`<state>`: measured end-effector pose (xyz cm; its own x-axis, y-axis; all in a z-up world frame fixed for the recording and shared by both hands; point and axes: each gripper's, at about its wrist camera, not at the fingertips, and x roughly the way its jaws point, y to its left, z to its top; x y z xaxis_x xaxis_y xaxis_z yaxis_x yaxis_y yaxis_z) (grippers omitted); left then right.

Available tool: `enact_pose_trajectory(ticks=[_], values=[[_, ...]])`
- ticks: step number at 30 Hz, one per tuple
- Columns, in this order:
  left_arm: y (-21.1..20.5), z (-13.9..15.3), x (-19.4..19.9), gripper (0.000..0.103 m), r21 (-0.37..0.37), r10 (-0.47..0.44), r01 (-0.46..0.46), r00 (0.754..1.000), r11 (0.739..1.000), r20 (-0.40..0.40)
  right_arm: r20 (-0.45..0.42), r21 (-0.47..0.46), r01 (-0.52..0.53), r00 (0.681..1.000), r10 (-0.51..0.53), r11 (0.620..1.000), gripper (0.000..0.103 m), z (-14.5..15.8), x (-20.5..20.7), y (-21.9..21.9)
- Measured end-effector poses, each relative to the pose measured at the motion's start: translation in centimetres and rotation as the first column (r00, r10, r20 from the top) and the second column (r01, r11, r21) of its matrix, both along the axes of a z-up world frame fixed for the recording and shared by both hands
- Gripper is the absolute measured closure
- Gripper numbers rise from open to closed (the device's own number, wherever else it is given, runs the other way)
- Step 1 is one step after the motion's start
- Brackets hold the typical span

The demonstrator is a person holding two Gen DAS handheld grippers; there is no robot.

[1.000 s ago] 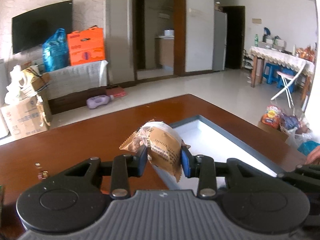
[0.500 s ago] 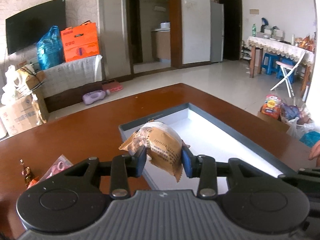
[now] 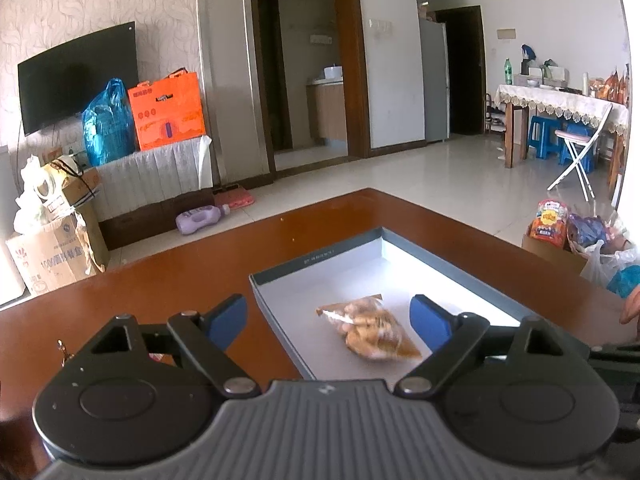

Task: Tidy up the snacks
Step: 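Withdraw the left tool from the box back toward the snacks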

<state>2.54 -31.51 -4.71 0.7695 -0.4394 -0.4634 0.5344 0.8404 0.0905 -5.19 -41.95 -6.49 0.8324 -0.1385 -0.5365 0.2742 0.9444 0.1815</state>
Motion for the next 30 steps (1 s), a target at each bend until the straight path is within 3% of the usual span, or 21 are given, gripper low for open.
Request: enact_pose_trajectory(ticks=[8, 10, 12, 15, 21, 30], values=[[1.4, -0.1, -0.3, 0.014, -0.012, 0.014, -0.014, 1.000, 1.000, -0.019, 0.009, -0.002, 0.007, 1.000, -0.007, 1.000, 0.092, -0.1, -0.2, 0.1], [1.7, 0.1, -0.4, 0.014, -0.013, 0.023, -0.024, 1.000, 1.000, -0.020, 0.015, -0.009, 0.013, 1.000, -0.013, 1.000, 0.088, 0.0, -0.3, 0.2], [2.4, 0.2, -0.5, 0.014, -0.018, 0.032, -0.032, 0.999, 0.999, -0.020, 0.032, -0.020, 0.018, 0.999, -0.017, 1.000, 0.068, 0.2, -0.4, 0.4], [3.9, 0.6, -0.7, 0.014, -0.040, 0.063, -0.064, 0.998, 0.997, -0.026, 0.057, -0.060, 0.016, 0.998, -0.012, 0.998, 0.050, 0.3, -0.5, 1.3], [8.4, 1.1, -1.1, 0.009, -0.065, 0.145, -0.146, 0.989, 0.987, -0.028, 0.092, -0.138, -0.051, 0.994, 0.064, 0.989, 0.043, 0.8, -0.2, 3.8], [16.0, 0.4, -1.6, 0.008, -0.013, 0.258, -0.258, 0.966, 0.966, -0.018, 0.103, -0.190, -0.128, 0.983, 0.149, 0.974, 0.042, 1.5, 0.7, 7.3]])
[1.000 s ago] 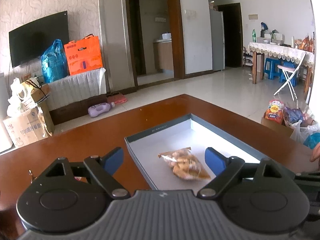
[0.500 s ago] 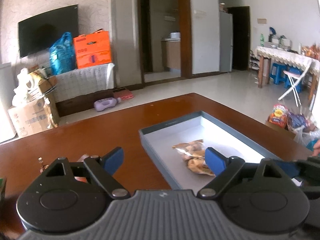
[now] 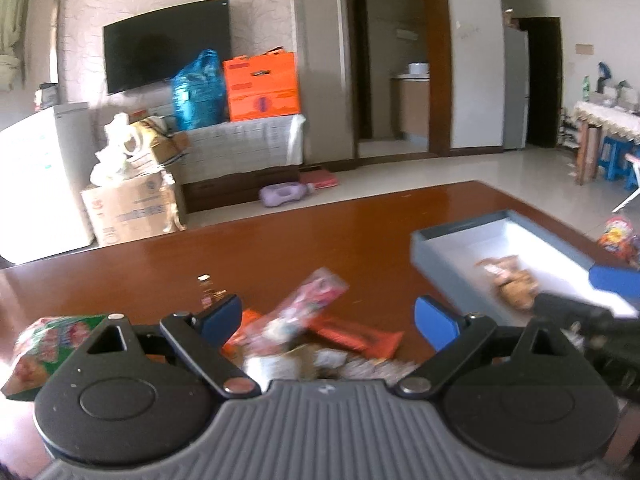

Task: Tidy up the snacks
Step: 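Withdraw the left tool from the box back toward the snacks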

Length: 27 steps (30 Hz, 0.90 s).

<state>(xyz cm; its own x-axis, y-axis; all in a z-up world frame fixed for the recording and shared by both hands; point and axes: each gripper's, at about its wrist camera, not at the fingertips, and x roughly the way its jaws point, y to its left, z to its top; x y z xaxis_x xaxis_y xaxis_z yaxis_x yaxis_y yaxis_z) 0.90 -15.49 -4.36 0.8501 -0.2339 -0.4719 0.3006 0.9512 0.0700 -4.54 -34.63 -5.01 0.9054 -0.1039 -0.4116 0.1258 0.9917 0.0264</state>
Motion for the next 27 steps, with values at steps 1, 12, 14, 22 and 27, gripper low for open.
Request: enact_pose_trajectory(ticks=[1, 12, 14, 22, 27], values=[[0.9, -0.3, 0.0, 0.008, 0.002, 0.011, -0.011, 1.000, 1.000, -0.008, -0.001, -0.006, -0.011, 1.000, 0.011, 1.000, 0.042, 0.0, 0.1, 0.4], [5.3, -2.5, 1.0, 0.008, 0.000, 0.078, -0.078, 0.995, 0.997, -0.060, -0.062, -0.125, -0.208, 0.978, 0.201, 0.970, 0.042, -0.9, 2.3, 6.8], [5.4, -3.0, 1.1, 0.008, 0.003, 0.076, -0.076, 0.995, 0.997, -0.067, -0.085, -0.120, -0.225, 0.973, 0.216, 0.967, 0.042, -1.4, 2.9, 7.2], [4.8, -4.0, 2.9, 0.008, -0.020, 0.074, -0.076, 0.991, 0.997, -0.108, -0.168, -0.127, -0.262, 0.956, 0.239, 0.957, 0.042, -3.3, 3.9, 6.9], [4.1, -4.4, 3.4, 0.008, -0.019, 0.070, -0.073, 0.990, 0.997, -0.119, -0.211, -0.147, -0.287, 0.944, 0.253, 0.947, 0.042, -4.5, 4.9, 7.0]])
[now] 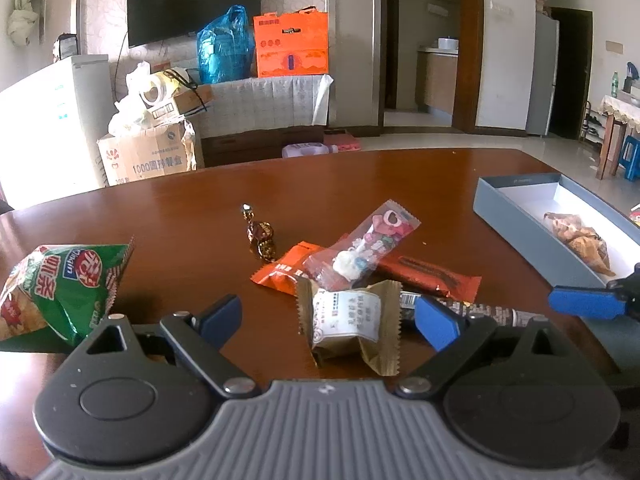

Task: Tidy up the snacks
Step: 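Grasp the brown tube with the left gripper while the right gripper grasps the tan pastry packet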

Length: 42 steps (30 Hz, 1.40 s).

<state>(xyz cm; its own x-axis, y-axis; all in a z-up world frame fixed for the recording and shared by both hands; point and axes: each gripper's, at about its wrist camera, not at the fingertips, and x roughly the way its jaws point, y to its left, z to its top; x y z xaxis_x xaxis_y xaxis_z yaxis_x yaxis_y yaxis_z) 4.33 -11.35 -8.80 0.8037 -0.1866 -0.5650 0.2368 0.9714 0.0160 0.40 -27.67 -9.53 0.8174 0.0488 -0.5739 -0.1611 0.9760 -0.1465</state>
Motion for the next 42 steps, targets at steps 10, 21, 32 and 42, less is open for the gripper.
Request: enact_pose_trajectory(ticks=[10, 21, 32, 42], values=[[0.6, -0.9, 1.7, 0.008, -0.009, 0.028, -0.029, 0.999, 1.000, -0.027, -0.023, -0.036, -0.039, 0.999, 0.038, 0.999, 0.036, -0.6, 1.3, 0.5], [0.3, -2.0, 2.7, 0.008, -0.014, 0.031, -0.031, 0.998, 0.999, -0.048, -0.024, 0.023, -0.021, 0.999, 0.021, 1.000, 0.034, -0.7, 1.9, -0.3], [-0.1, -2.4, 3.4, 0.037, -0.016, -0.023, 0.022, 0.998, 1.000, -0.066, -0.045, 0.082, -0.032, 0.998, 0.036, 0.996, 0.050, -0.3, 2.1, -0.6], [-0.3, -2.2, 3.6, 0.064, -0.030, -0.068, 0.066, 0.996, 0.997, -0.060, -0.056, 0.092, -0.063, 0.996, 0.069, 0.994, 0.077, 0.1, 2.0, -0.3]])
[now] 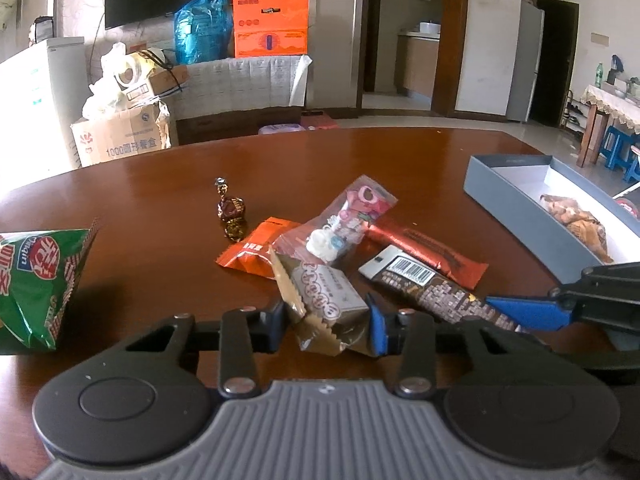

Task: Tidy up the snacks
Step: 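Grasp the brown tube with the left gripper while the right gripper grasps the tan pastry packet, then carry the tube with the left tool and the pastry packet with the right tool into the box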

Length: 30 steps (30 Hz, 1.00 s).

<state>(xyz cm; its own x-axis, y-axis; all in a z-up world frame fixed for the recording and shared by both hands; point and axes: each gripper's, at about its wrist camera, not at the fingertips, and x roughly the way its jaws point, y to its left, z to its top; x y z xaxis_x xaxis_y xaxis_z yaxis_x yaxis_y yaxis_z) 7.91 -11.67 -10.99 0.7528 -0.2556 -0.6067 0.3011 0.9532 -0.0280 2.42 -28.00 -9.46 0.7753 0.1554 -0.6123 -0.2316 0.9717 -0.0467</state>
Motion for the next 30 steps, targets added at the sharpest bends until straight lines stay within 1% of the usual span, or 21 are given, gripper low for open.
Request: enact_pose_trajectory(ticks=[6, 11, 21, 30], values=[[0.2, 0.1, -0.1, 0.066, -0.005, -0.011, 0.011, 1.000, 1.000, -0.001, -0.009, 0.010, 0.000, 1.000, 0.000, 1.000, 0.078, 0.1, 0.0, -0.3], [0.5, 0.8, -0.7, 0.066, -0.003, -0.021, 0.021, 0.999, 1.000, 0.030, -0.010, 0.007, -0.005, 1.000, 0.005, 1.000, 0.078, 0.3, -0.3, 0.0], [1.2, 2.1, -1.3, 0.066, -0.006, -0.025, 0.026, 0.998, 1.000, 0.063, 0.023, 0.013, -0.006, 1.000, 0.006, 1.000, 0.078, 1.5, -1.2, 0.2], [0.8, 3.6, -2.3, 0.066, 0.003, -0.052, 0.052, 0.994, 0.999, 0.096, 0.046, 0.028, 0.030, 0.998, -0.031, 0.999, 0.079, 2.8, -2.6, -1.0]])
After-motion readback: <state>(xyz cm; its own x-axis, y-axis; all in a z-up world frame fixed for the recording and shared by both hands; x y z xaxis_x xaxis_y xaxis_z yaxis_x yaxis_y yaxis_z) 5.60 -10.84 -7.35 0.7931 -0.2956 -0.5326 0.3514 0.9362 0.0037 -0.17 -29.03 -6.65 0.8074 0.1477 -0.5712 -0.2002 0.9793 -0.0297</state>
